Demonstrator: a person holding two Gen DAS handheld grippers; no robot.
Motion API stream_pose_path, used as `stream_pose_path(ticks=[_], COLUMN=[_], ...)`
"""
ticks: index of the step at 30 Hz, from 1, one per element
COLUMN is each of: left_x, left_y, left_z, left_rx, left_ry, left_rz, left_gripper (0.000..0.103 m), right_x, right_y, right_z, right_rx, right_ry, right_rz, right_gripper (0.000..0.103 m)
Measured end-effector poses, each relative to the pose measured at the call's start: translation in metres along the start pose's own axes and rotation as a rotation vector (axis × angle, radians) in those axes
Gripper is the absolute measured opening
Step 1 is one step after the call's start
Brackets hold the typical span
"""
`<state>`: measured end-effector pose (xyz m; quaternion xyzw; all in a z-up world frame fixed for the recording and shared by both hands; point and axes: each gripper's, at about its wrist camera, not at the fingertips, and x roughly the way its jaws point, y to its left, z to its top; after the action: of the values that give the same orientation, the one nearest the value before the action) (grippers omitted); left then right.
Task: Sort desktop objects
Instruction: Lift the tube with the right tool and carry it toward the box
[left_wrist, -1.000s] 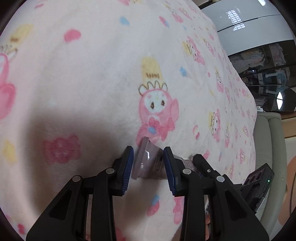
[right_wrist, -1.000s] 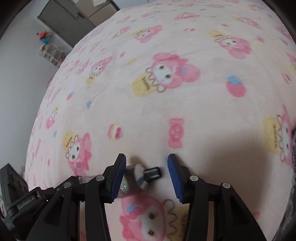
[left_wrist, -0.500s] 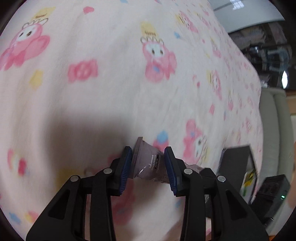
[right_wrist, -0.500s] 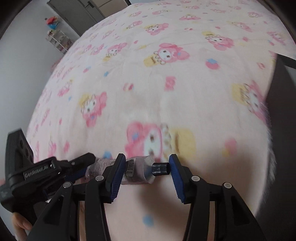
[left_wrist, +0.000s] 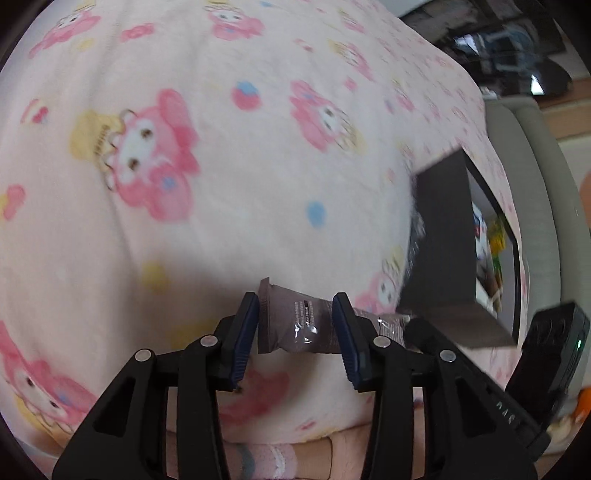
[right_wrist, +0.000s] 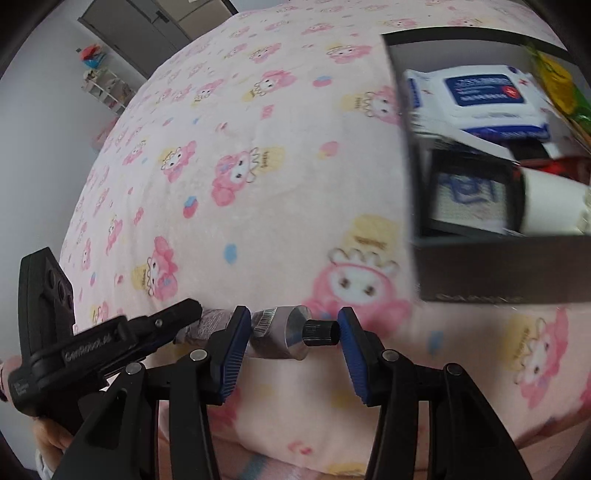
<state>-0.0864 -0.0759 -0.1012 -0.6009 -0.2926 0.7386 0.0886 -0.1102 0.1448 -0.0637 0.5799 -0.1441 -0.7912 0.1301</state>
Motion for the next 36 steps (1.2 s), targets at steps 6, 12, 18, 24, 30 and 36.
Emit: stream_pose_path(ticks=[6,12,18,24,30,36], left_x=[0.021,0.010,0.027,0.031,0.031,0.045], left_y=[-0.029,-0.017,-0.015,-0.026,-0.037,-0.038], left_z=[-0.013,-0.021,-0.013,-0.016,-0.021,-0.022], left_rx=[0.113,0.038,0.030,0.096,0.151,0.149], left_ry=[0.024,-0.018,0.008,0.009,0.018,0.056], left_rz=[0.065,0.033,0.098,0.113,0.076,0.099], left_gripper=[0.041,0.041,0.042,0.048,0.050,0.051], right_x=[0.001,-0.007,-0.007,0.009,0.006,-0.010], right_y=[-0.038,-0.054,-0.069,-0.075,-0.078,-0.074], right_z=[-0.014,-0.025,-0.035,-0.029,-0.031,-0.029], right_rx=[0.054,0.058,0.080,0.146,0.170,0.136], right_ry=[0.001,-0.039,-0.039,-0.050,-0.041,-0.099], right_rz=[-0.018,-0.006,-0.027,0.122,0.156,0.123], right_gripper=[0.046,0.046,0.046,0.046,0.047,0.047])
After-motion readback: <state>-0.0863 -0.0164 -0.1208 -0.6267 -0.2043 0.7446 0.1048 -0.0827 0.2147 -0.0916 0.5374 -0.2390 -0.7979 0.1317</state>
